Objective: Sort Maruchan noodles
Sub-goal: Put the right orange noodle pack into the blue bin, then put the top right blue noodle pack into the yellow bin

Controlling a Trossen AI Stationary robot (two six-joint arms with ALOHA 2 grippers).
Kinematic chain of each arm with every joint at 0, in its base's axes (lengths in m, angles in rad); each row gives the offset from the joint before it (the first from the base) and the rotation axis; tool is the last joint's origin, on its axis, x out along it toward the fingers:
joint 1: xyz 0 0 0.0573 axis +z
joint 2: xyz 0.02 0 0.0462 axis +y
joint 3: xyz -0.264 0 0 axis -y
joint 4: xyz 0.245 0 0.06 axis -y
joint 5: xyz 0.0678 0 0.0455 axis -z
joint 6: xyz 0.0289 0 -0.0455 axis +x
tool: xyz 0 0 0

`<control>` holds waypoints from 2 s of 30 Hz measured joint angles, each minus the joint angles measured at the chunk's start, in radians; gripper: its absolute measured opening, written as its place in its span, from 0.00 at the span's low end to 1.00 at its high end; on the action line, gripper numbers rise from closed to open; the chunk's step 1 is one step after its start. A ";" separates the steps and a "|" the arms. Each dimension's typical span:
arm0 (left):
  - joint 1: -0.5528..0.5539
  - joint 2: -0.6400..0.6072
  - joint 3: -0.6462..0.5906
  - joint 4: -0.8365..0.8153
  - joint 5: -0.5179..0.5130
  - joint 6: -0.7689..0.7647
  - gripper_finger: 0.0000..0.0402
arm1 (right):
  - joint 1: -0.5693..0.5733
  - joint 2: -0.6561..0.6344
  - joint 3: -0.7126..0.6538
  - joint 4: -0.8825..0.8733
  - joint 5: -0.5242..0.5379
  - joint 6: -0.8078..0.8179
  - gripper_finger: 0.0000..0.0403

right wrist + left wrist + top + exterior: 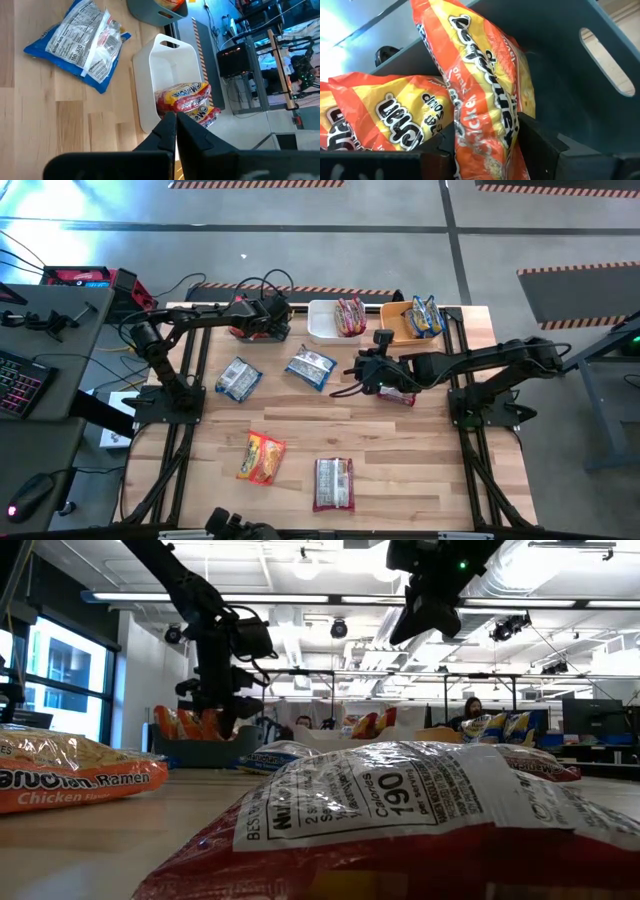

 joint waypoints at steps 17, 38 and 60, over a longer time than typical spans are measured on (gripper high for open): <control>0.008 -0.039 0.000 -0.051 0.078 -0.036 0.03 | 0.000 0.000 0.000 -0.014 0.000 0.002 0.00; -0.031 -0.066 0.002 -0.125 0.035 -0.247 0.22 | 0.000 0.000 0.000 -0.037 -0.093 -0.001 0.00; -0.088 -0.241 0.001 -0.153 -0.086 -0.054 0.42 | -0.001 0.000 0.000 -0.062 -0.111 0.033 0.00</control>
